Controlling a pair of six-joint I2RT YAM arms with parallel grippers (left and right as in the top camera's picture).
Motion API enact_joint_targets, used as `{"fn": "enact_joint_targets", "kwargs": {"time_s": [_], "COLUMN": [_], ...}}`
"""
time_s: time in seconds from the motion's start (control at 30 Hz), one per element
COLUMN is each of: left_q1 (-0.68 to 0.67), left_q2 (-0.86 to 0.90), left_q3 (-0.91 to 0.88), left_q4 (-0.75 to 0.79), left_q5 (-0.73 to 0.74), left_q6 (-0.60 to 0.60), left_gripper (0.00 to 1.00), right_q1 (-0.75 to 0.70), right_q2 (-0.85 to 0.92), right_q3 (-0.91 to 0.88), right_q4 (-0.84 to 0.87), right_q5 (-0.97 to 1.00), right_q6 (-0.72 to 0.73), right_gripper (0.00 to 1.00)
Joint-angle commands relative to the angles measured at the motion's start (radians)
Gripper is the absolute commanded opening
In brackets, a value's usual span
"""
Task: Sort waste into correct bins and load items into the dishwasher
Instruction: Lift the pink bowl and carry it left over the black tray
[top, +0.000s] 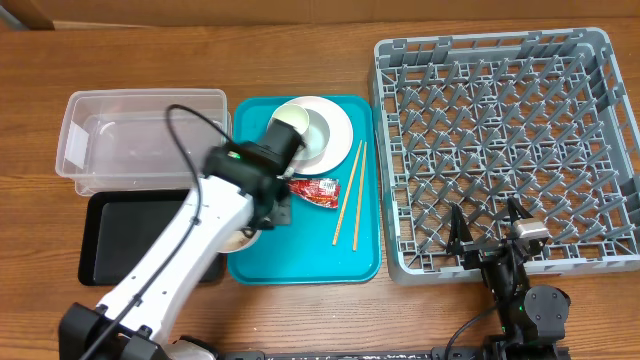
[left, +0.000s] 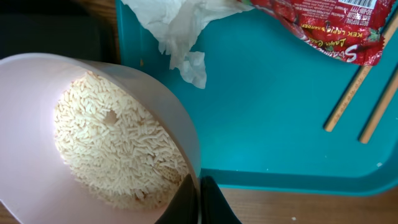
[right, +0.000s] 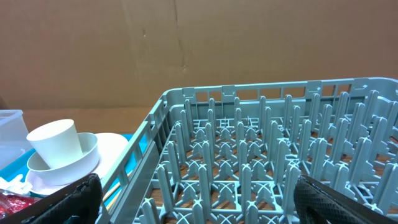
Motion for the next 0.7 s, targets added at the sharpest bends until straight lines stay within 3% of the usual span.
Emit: {"fn": "enact_joint_targets", "kwargs": {"time_s": [0.0, 0.17, 0.3, 0.67], "left_q1": [0.129, 0.322, 0.5, 0.773], "left_q2": [-0.032, -0.047, -0.072, -0.132], "left_q3": [0.008, 0.008, 0.008, 0.006], "left_q4": [0.002, -0.001, -0.004, 0.005], "left_q5": [0.187, 0.355, 0.428, 0.597], "left_q6": [0.182, 0.297, 0.309, 0.383], "left_gripper": [0.04, 0.04, 0.04, 0.04], "right_q1": [-0.003, -0.003, -0.003, -0.003], "right_q2": [-0.009, -0.009, -0.009, -0.009], "right_q3": [-0.01, -0.01, -0.01, -0.01], "right_q4": [0.005, 0.005, 0.005, 0.005], "right_q5": [-0.002, -0.002, -0.002, -0.002], "right_q6": [0.001, 0.001, 0.0, 0.001], "right_gripper": [1.0, 1.0, 1.0, 1.0]}}
